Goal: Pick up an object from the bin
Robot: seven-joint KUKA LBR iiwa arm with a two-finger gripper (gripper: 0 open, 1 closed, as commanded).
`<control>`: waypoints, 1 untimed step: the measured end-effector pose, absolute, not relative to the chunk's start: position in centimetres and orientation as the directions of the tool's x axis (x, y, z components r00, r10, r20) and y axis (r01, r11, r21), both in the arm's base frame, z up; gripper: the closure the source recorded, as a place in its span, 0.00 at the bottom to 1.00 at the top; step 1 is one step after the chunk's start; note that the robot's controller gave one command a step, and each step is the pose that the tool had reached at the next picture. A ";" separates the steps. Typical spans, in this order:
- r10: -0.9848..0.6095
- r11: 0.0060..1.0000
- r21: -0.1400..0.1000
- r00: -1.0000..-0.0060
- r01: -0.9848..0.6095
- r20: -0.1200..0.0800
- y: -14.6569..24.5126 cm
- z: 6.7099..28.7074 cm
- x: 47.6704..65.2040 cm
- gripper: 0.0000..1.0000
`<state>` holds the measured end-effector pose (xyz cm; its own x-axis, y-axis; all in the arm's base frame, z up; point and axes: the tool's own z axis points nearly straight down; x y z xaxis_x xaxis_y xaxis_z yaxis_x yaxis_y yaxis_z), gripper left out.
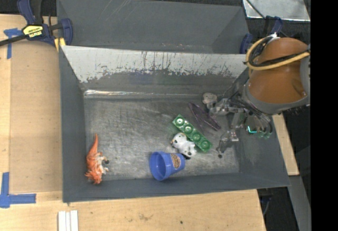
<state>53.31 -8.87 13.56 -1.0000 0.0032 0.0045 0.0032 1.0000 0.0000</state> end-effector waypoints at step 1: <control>0.000 1.000 -0.001 -1.000 0.000 -0.003 -8.8 14.0 53.5 0.00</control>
Offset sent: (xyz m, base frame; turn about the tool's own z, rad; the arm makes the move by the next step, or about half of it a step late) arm -0.0466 0.0239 -0.0656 -0.0361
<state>53.52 -8.85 13.96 -1.0000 0.0005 -0.0032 0.0005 1.0000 -0.0011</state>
